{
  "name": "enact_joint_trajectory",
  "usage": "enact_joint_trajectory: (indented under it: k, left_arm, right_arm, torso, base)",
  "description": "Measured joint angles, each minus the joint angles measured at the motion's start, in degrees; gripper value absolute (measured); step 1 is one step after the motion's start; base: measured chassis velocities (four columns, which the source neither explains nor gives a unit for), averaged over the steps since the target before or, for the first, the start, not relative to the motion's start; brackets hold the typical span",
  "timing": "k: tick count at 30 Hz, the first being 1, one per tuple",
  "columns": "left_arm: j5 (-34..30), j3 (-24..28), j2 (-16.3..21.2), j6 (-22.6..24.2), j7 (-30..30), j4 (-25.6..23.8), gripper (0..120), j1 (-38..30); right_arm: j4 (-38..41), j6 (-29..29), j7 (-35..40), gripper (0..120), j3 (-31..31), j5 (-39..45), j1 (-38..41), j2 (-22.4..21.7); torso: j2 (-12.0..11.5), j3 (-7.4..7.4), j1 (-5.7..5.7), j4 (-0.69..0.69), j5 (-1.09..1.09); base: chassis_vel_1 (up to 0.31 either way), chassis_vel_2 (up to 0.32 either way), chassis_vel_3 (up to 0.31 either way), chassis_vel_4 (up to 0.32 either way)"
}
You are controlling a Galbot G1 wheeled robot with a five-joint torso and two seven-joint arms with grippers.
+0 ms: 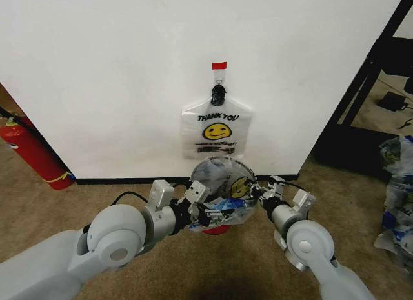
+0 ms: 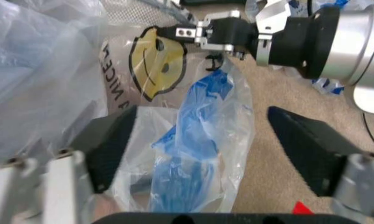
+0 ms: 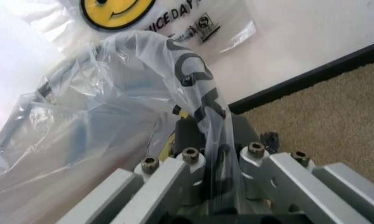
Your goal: Pick up the garbage bag from the wall and place it over the trash bin.
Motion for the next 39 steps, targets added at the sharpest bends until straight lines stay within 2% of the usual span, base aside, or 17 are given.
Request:
enact_joint_trajectory:
  k: [3, 7, 14, 15, 21, 23, 28, 29, 32, 39]
  left_arm:
    - [0.0, 0.41, -0.31, 0.0, 0.13, 0.8, 95, 0.08]
    - [0.0, 0.8, -0.62, 0.1, 0.13, 1.64, 95, -0.28]
    - [-0.3, 1.91, -1.32, 0.25, -0.03, 2.31, 64, -1.07]
    - [-0.3, 1.91, -1.32, 0.25, -0.03, 2.31, 64, -1.07]
    - [-0.31, 2.2, -1.4, 0.24, -0.02, 2.59, 38, -1.07]
    - [-0.31, 2.24, -1.4, 0.23, -0.03, 2.58, 35, -1.07]
    - [-0.24, 2.33, -1.3, 0.05, -0.19, 1.86, 14, -0.93]
    - [-0.24, 2.33, -1.3, 0.05, -0.19, 1.86, 14, -0.93]
    - [-0.23, 2.28, -1.1, -0.07, -0.27, 1.27, 1, -0.79]
    - [-0.12, 1.79, -0.87, -0.86, -0.48, -0.17, 0, 0.29]
  right_arm:
    - [0.02, -0.04, 0.0, 1, -0.2, 0.07, 0.23, 0.02]
    - [0.02, -0.08, -0.01, 1, -0.37, 0.09, 0.34, 0.09]
    - [0.22, -0.13, 0.0, 1, -0.24, 0.16, 0.25, -0.15]
    - [0.22, -0.13, 0.0, 1, -0.24, 0.16, 0.25, -0.15]
    - [0.31, -0.13, 0.01, 1, -0.18, 0.19, 0.23, -0.06]
    - [0.31, -0.13, 0.02, 1, -0.19, 0.19, 0.21, -0.04]
    - [0.3, -0.13, 0.04, 1, -0.19, 0.19, 0.31, -0.03]
    - [0.3, -0.13, 0.04, 1, -0.19, 0.19, 0.31, -0.03]
    - [0.23, -0.13, 0.05, 1, -0.2, 0.19, 0.4, 0.04]
    - [-0.11, -0.09, 0.13, 1, -0.26, 0.16, 0.44, 0.55]
  torso:
    - [0.0, 0.0, 0.0, 0.01, 0.0]
    - [0.0, 0.0, 0.0, 0.0, 0.0]
    - [0.0, 0.0, 0.0, 0.0, 0.0]
    - [0.0, 0.0, 0.0, 0.0, 0.0]
    - [0.0, 0.0, 0.0, 0.0, 0.0]
    - [0.0, 0.0, 0.0, 0.0, 0.0]
    - [0.0, 0.0, 0.0, 0.0, 0.0]
    - [0.0, 0.0, 0.0, 0.0, 0.0]
    - [0.0, 0.0, 0.0, 0.0, 0.0]
    - [0.0, 0.0, 0.0, 0.0, -0.01]
  base:
    - [0.0, 0.0, 0.0, 0.0]
    - [0.0, 0.0, 0.0, 0.0]
    - [0.0, 0.0, 0.0, 0.0]
    - [0.0, 0.0, 0.0, 0.0]
    - [0.0, 0.0, 0.0, 0.0]
    - [0.0, 0.0, 0.0, 0.0]
    - [0.0, 0.0, 0.0, 0.0]
    - [0.0, 0.0, 0.0, 0.0]
    - [0.0, 0.0, 0.0, 0.0]
    - [0.0, 0.0, 0.0, 0.0]
